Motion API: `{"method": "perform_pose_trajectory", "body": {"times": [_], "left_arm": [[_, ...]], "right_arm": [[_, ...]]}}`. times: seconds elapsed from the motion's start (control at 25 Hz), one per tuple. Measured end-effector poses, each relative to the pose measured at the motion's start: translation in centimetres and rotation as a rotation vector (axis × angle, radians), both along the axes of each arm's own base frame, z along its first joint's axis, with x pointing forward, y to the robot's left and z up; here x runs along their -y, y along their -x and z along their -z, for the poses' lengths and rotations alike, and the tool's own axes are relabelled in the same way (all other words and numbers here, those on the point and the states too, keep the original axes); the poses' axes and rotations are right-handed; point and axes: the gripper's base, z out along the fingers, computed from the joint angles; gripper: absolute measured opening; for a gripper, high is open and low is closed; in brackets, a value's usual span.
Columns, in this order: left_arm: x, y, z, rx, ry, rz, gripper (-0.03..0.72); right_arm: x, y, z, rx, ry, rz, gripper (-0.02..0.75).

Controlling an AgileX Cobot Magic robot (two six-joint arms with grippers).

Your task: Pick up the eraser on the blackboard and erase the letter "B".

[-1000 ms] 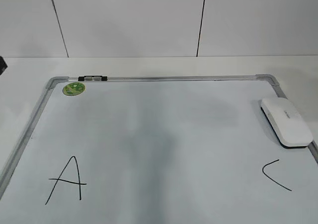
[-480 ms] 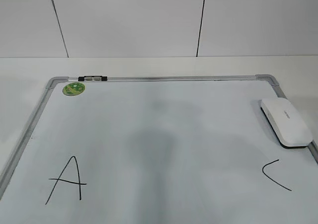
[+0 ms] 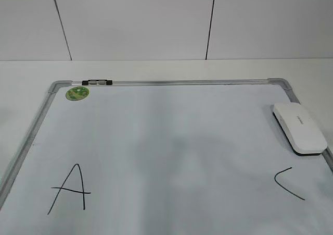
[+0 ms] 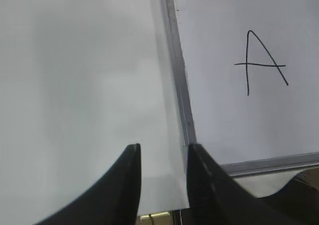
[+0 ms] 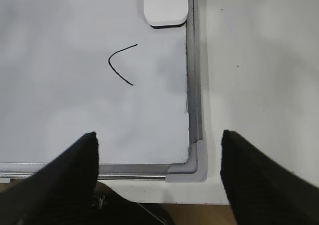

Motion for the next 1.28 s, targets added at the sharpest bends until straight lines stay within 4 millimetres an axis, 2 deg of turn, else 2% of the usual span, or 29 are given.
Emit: {"method": "perform_pose_trajectory", "body": {"times": [0.32, 0.48, 0.6, 0.72, 0.92, 1.28], "left_arm": [[-0.4, 6.0, 1.8, 0.184, 0.032, 0.027, 0.237], [-0.5, 7.7, 4.0, 0.246, 0.049, 0.031, 0.237], [-0.6, 8.7, 4.4, 0.331, 0.058, 0.031, 0.237], [-0.7, 9.4, 4.4, 0.402, 0.059, 0.029, 0.237], [-0.8, 9.3, 4.5, 0.421, 0.051, 0.025, 0.237], [-0.5, 9.4, 4.5, 0.426, 0.081, 0.038, 0.237]], "right_arm": [[0.2, 2.1, 2.1, 0.110, 0.025, 0.009, 0.585], [0.4, 2.8, 2.6, 0.162, 0.073, -0.002, 0.585], [0.5, 3.3, 2.6, 0.202, 0.084, -0.002, 0.585], [0.5, 3.8, 2.6, 0.230, 0.085, -0.002, 0.585], [0.5, 4.9, 3.0, 0.306, 0.085, 0.001, 0.585], [0.4, 5.0, 3.3, 0.300, 0.074, -0.005, 0.585]]}}
